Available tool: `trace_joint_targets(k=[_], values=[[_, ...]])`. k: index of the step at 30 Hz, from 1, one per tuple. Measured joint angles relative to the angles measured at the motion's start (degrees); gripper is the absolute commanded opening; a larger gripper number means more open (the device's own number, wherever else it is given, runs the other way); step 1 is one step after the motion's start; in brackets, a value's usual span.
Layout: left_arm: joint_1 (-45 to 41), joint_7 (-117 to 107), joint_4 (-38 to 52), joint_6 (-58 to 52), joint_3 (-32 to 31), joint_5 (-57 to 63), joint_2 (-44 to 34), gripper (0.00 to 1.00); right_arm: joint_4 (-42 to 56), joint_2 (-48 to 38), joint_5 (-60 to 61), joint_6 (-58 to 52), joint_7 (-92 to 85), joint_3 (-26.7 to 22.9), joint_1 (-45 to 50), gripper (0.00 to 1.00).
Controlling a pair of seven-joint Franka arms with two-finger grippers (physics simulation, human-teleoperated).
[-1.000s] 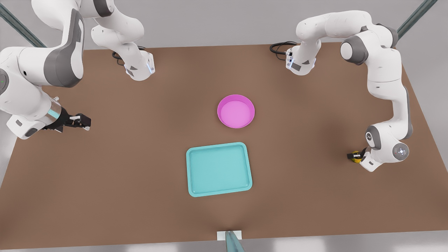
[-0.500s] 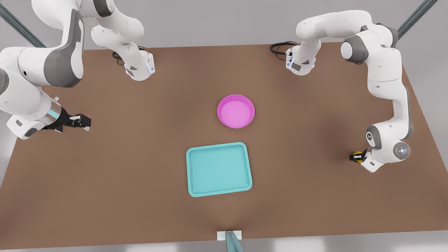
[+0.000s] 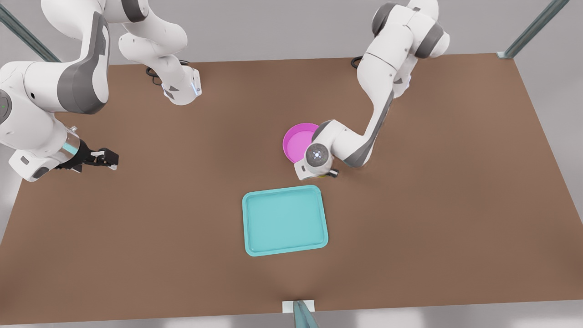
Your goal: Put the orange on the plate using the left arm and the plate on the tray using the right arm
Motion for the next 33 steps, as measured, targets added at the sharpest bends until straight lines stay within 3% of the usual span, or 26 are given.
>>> trace_joint_targets(k=[4,9,10,11,16,18,21,22,24,26,27,28,30,33], values=[[-6.9,-8.1,-0.3,-5.5,-1.1,-2.2,-0.8,0.63,0.0,0.0,0.0,0.0,0.0,0.0,0.0,1.00],[-7.8,-16.0,-1.5,-9.2,-1.1,-2.8,0.5,0.63,0.0,0.0,0.0,0.1,0.0,0.0,0.0,1.00],[-7.8,-17.3,-1.3,-9.6,-0.9,-2.8,0.8,0.75,0.0,0.0,0.0,0.1,0.0,0.0,0.0,1.00],[-7.8,-18.6,-1.1,-9.9,-0.8,-2.9,1.0,1.00,0.0,0.0,0.0,0.1,0.0,0.0,0.0,1.00],[-7.5,-23.9,-0.7,-11.2,0.6,-3.2,0.0,1.00,0.0,0.0,0.0,0.1,0.0,0.0,0.0,1.00],[-6.7,-24.8,6.5,-16.6,9.4,-5.0,-3.7,1.00,0.0,0.0,0.0,0.1,0.0,0.0,0.0,1.00],[-5.4,-20.8,13.6,-27.1,38.8,-10.3,-5.9,1.00,0.0,0.0,0.0,0.1,0.0,0.0,0.0,1.00],[-4.6,-19.0,15.8,-29.9,44.6,-11.5,-6.2,1.00,0.0,0.0,0.0,0.1,0.0,0.0,0.0,1.00],[-2.5,-15.8,19.4,-34.7,48.1,-13.2,-7.7,1.00,0.0,0.0,0.0,0.1,0.0,0.0,0.0,1.00],[17.9,-13.9,21.7,-38.2,22.7,-10.6,-13.6,1.00,0.2,0.6,0.0,0.0,0.0,0.1,0.2,1.00],[23.7,-13.1,19.4,-38.6,13.8,-8.2,-17.7,1.00,0.7,1.2,0.0,0.0,0.0,0.1,0.4,1.00],[27.8,-12.4,16.5,-38.5,8.8,-6.6,-21.4,1.00,0.9,1.5,0.1,0.0,0.0,0.2,0.6,1.00],[31.4,-11.0,14.4,-38.5,4.8,-4.5,-23.9,1.00,1.2,1.8,0.1,0.0,0.0,0.3,0.8,1.00],[32.1,-9.4,15.5,-38.7,3.6,-2.8,-22.6,1.00,1.3,2.7,0.3,0.0,-0.1,0.6,0.7,1.00]])
